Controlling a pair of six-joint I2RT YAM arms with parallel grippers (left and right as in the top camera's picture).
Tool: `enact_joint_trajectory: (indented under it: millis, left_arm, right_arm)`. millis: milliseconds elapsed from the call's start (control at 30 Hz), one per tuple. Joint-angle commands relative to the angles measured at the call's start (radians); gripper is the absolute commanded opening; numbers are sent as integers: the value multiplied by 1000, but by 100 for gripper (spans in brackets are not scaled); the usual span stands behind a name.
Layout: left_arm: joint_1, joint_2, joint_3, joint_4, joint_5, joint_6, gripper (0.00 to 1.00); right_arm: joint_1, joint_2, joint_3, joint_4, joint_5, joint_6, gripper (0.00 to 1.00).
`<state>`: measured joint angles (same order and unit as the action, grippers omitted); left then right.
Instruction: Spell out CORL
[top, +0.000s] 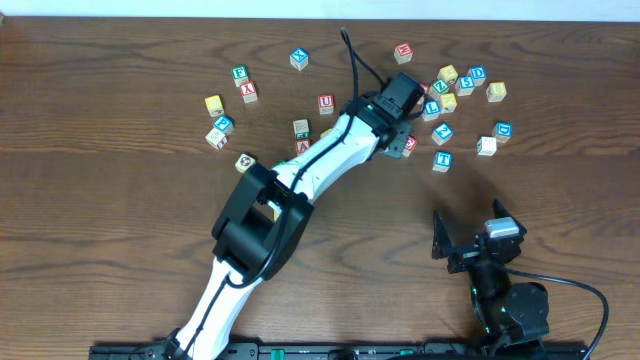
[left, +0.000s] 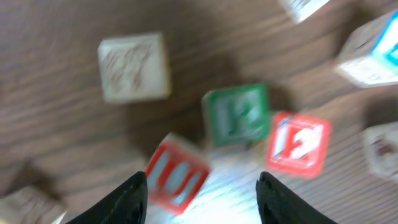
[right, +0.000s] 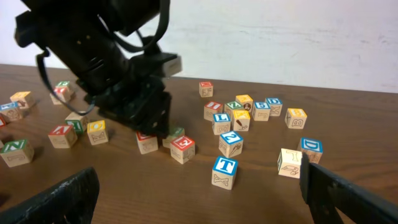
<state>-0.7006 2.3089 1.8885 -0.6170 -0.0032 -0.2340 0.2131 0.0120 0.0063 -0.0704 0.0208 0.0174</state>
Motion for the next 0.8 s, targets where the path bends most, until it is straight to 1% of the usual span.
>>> enact_joint_trajectory:
  millis: [0, 67, 167, 267, 433, 600, 767]
  left_arm:
    - [69, -87, 27, -64, 19, 49, 55]
    - [117, -126, 27, -114, 93, 70, 55]
    - [201, -195, 27, -192, 154, 69, 55]
    - [294, -281, 27, -274, 180, 84, 50]
    - [414, -449, 2, -397, 180, 135, 48]
    - [472, -642, -120, -402, 195, 147, 46]
    - [475, -859, -349, -337, 209, 123, 45]
  right_arm:
    - [-7, -5, -1, -5, -5, -7, 99]
    - [-7, -5, -1, -5, -5, -7, 99]
    - [-7, -5, -1, -5, -5, -7, 99]
    - [-7, -5, -1, -5, -5, -7, 99]
    - [-7, -5, -1, -5, -5, -7, 99]
    - [-7, -5, -1, -5, -5, -7, 99]
    - [-7, -5, -1, -5, -5, -7, 99]
